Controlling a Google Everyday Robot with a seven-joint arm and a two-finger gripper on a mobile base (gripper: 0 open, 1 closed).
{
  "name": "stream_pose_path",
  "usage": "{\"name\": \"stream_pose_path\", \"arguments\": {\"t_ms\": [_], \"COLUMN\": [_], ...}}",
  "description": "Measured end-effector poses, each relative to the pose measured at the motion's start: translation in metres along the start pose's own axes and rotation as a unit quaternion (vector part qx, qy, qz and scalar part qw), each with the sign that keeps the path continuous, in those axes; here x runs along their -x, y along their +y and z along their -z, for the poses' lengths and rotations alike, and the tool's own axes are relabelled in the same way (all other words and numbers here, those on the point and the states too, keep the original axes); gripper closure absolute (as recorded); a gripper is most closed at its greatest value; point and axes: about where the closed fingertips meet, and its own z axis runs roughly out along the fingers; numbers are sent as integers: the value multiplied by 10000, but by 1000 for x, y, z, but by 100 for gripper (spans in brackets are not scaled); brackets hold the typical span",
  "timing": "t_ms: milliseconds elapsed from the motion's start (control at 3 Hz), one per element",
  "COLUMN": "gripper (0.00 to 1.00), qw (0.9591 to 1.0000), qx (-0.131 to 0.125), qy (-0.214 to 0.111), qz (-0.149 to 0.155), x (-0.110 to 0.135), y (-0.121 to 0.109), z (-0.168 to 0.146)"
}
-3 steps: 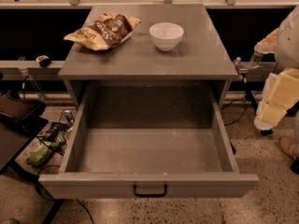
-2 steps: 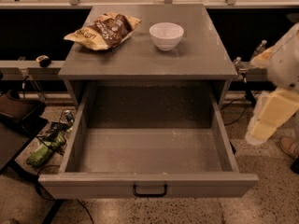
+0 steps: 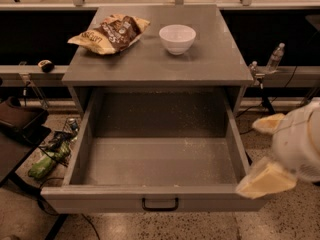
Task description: Close top drawer
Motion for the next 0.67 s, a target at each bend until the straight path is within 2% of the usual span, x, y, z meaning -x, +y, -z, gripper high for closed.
{"name": "stream_pose_path", "arguments": {"t_ms": [333, 667], "gripper": [47, 70], "qw": [9997, 9988], "qx": [-225, 14], "qy": [108, 479], "qz": [-44, -48], "x": [-8, -33], "y": [44, 90], "z": [-31, -96]}}
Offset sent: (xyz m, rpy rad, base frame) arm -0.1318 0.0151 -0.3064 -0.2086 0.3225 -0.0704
